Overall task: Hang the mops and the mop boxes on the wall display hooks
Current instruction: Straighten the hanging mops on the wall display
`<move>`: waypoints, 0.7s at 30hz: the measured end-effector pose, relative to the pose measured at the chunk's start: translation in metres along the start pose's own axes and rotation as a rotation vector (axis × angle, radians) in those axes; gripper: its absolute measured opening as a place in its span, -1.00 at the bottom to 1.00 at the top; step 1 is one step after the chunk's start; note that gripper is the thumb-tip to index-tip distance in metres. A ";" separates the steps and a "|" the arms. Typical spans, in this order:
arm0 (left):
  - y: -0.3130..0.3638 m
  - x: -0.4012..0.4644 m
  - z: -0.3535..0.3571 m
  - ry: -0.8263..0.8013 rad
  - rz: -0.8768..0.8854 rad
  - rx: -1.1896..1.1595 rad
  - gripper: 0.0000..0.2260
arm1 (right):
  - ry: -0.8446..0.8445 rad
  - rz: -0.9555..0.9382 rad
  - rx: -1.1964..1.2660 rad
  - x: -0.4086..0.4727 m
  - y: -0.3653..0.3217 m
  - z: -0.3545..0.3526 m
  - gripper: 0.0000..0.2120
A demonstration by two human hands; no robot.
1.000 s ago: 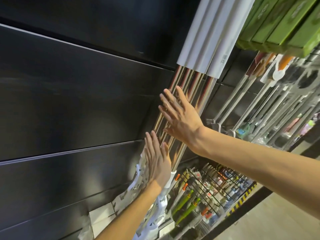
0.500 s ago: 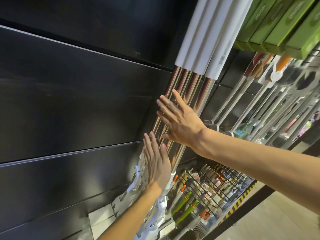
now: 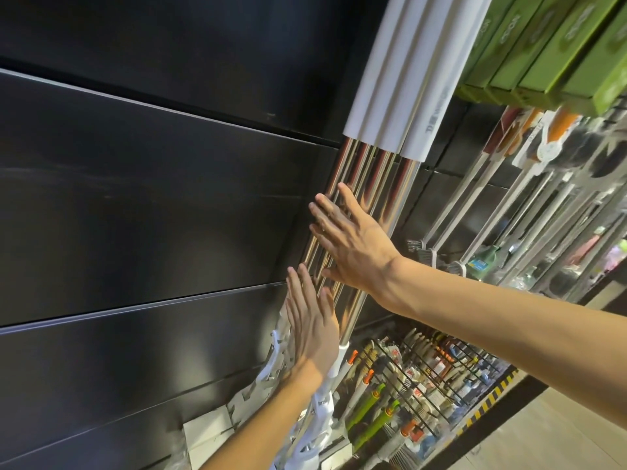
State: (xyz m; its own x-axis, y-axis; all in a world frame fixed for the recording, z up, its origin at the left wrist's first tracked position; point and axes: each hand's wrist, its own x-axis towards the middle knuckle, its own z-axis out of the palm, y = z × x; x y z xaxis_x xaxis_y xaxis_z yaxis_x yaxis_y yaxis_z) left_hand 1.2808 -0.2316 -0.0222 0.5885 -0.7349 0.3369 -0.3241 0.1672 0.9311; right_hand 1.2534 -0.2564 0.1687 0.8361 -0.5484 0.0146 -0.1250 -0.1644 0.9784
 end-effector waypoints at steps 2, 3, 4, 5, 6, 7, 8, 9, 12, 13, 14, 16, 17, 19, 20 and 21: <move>0.000 0.000 0.000 0.003 -0.006 0.002 -0.19 | 0.000 -0.008 0.001 -0.001 -0.001 -0.001 -0.18; 0.000 0.000 -0.001 0.007 -0.008 -0.002 -0.18 | -0.001 -0.010 0.004 -0.001 -0.001 -0.002 -0.18; 0.001 0.000 -0.001 0.010 -0.005 -0.001 -0.18 | -0.002 -0.010 0.008 -0.001 0.000 -0.003 -0.18; 0.001 0.001 -0.001 0.008 -0.005 0.001 -0.18 | -0.002 -0.014 0.017 -0.001 0.000 -0.003 -0.19; 0.001 0.000 -0.002 0.003 -0.012 0.002 -0.19 | 0.000 -0.024 0.032 -0.001 0.002 -0.005 -0.20; 0.000 0.001 -0.004 -0.001 -0.023 0.001 -0.21 | 0.008 -0.035 0.056 -0.002 0.004 -0.007 -0.21; -0.002 0.002 -0.006 -0.013 -0.035 -0.001 -0.25 | 0.025 -0.046 0.091 -0.003 0.005 -0.008 -0.23; -0.004 0.004 -0.008 -0.027 -0.048 0.009 -0.30 | 0.056 -0.056 0.132 -0.005 0.005 -0.009 -0.26; -0.006 0.007 -0.018 -0.048 -0.046 0.010 -0.26 | 0.234 -0.085 0.240 -0.016 0.007 -0.010 -0.33; -0.004 0.007 -0.023 -0.045 -0.090 -0.024 -0.18 | 0.313 -0.083 0.272 -0.022 0.007 -0.009 -0.36; -0.003 0.007 -0.029 -0.053 -0.126 -0.026 -0.14 | 0.393 -0.066 0.309 -0.027 0.005 -0.007 -0.38; -0.001 0.004 -0.042 -0.098 -0.092 0.045 -0.19 | 0.512 -0.020 0.386 -0.038 0.001 0.000 -0.39; -0.002 0.001 -0.047 -0.131 -0.039 0.094 -0.27 | 0.563 0.001 0.429 -0.044 -0.002 0.004 -0.38; -0.004 -0.003 -0.056 -0.147 0.097 0.143 -0.42 | 0.675 0.041 0.524 -0.056 -0.008 0.013 -0.38; -0.006 -0.003 -0.062 -0.127 0.158 0.188 -0.46 | 0.734 0.067 0.578 -0.061 -0.011 0.018 -0.38; -0.007 -0.003 -0.067 -0.109 0.198 0.253 -0.47 | 0.790 0.101 0.633 -0.065 -0.013 0.025 -0.38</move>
State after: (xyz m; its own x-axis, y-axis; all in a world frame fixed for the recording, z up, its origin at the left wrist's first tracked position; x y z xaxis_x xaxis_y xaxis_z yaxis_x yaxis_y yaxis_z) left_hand 1.3308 -0.1869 -0.0206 0.4177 -0.7724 0.4785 -0.6060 0.1555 0.7801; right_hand 1.1871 -0.2389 0.1494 0.8911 0.0776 0.4471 -0.2822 -0.6768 0.6799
